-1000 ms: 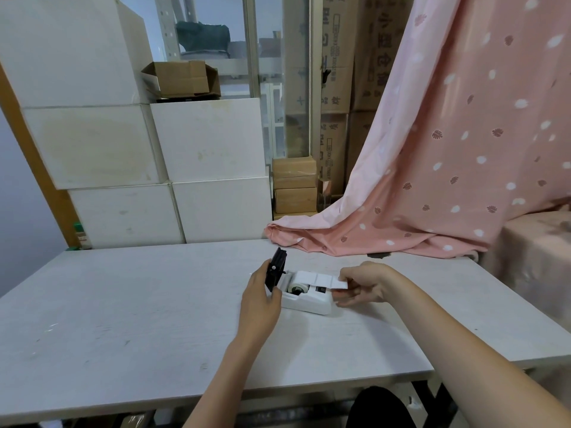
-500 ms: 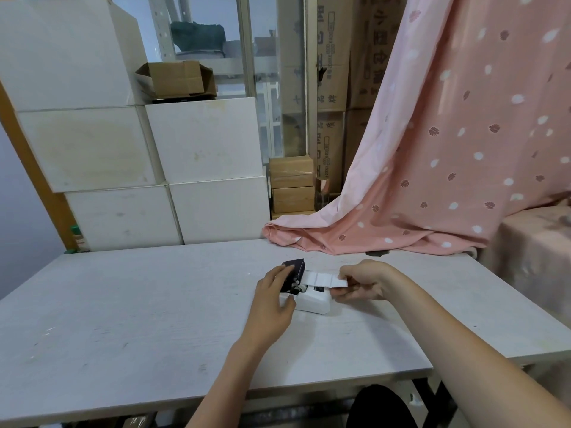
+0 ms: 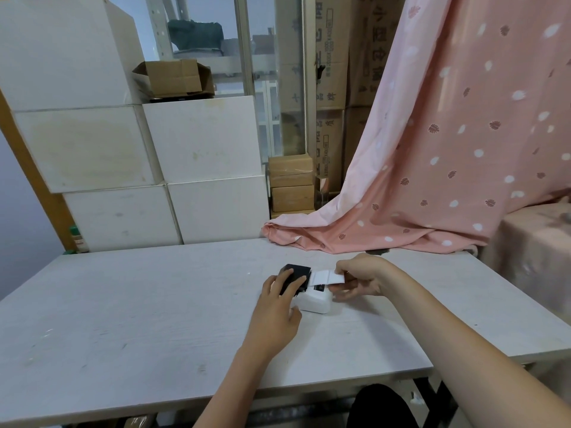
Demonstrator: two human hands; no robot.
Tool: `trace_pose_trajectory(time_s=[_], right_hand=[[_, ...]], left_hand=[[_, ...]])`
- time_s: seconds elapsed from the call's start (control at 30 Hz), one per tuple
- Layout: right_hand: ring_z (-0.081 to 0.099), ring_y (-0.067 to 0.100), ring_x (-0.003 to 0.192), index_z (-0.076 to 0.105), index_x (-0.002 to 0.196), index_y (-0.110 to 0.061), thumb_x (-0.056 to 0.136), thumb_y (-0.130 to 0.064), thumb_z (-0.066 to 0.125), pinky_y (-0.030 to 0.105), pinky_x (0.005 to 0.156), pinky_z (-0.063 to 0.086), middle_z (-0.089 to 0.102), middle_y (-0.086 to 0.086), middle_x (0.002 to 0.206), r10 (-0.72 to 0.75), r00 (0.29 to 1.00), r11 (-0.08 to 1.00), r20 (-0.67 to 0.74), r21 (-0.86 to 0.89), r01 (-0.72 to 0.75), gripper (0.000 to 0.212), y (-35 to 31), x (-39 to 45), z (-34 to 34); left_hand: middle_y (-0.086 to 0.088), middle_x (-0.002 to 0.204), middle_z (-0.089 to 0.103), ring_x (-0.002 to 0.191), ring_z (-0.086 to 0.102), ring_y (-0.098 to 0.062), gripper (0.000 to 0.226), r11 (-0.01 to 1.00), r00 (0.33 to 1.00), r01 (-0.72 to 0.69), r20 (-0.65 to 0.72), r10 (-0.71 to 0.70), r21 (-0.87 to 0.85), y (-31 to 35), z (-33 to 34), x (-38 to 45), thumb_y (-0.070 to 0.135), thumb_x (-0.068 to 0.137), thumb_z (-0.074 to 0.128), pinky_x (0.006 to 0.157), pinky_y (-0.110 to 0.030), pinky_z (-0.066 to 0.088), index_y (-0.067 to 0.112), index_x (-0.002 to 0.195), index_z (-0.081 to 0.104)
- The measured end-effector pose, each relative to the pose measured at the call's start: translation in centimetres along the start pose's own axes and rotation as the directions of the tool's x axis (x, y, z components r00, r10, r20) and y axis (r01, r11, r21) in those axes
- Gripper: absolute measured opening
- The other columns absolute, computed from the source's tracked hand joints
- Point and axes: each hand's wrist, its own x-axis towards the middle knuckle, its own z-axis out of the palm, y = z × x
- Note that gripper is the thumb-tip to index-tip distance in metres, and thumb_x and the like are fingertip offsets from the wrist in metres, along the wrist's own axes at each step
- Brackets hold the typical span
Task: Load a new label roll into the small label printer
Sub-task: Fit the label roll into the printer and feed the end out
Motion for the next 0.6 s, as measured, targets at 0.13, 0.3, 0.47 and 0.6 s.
trace_pose_trajectory(time_s=[0.13, 0.3, 0.47, 0.6], right_hand=[[0.067, 0.043, 0.090, 0.056, 0.102, 0.007, 0.097, 0.005, 0.051, 0.066, 0.097, 0.054, 0.066, 0.029, 0.089, -0.002, 1.000, 1.000, -0.014, 0.001, 0.002, 0.007, 0.31, -0.11, -0.19], [0.069, 0.040, 0.085, 0.057, 0.106, 0.004, 0.097, 0.000, 0.056, 0.062, 0.093, 0.058, 0.069, 0.030, 0.099, -0.010, 1.000, 1.000, -0.022, 0.012, 0.011, 0.011, 0.37, -0.13, -0.08], [0.070, 0.037, 0.080, 0.058, 0.103, 0.002, 0.096, 0.000, 0.058, 0.049, 0.077, 0.062, 0.066, 0.028, 0.099, -0.059, 0.998, 0.996, -0.029, 0.072, 0.061, 0.008, 0.25, -0.28, 0.35], [0.071, 0.040, 0.082, 0.059, 0.099, 0.003, 0.095, 0.001, 0.061, 0.049, 0.081, 0.060, 0.062, 0.025, 0.092, -0.100, 0.995, 0.986, -0.024, 0.131, 0.102, 0.005, 0.47, -0.07, 0.51]], left_hand=[[0.015, 0.159, 0.031, 0.151, 0.018, -0.017, 0.062, 0.999, 1.000, 0.001, 0.004, -0.001, 0.054, 0.15, 0.32, 0.16, 0.030, 0.089, 0.053, 0.117, -0.044, 0.035, 0.031, 0.149, 0.039], [0.015, 0.158, 0.035, 0.151, 0.019, -0.017, 0.061, 0.993, 1.000, 0.000, 0.009, -0.001, 0.119, 0.58, 0.24, 0.28, 0.033, 0.091, 0.054, 0.121, -0.044, 0.026, 0.029, 0.150, 0.039], [0.016, 0.157, 0.036, 0.151, 0.020, -0.017, 0.062, 0.986, 1.000, -0.004, 0.015, 0.001, 0.166, 0.49, 0.36, 0.49, 0.037, 0.089, 0.053, 0.124, -0.045, 0.018, 0.030, 0.149, 0.039], [0.018, 0.156, 0.036, 0.151, 0.020, -0.017, 0.062, 0.977, 1.000, 0.004, 0.025, -0.010, 0.211, 0.79, 0.31, 0.49, 0.039, 0.088, 0.052, 0.124, -0.047, 0.012, 0.030, 0.148, 0.040]])
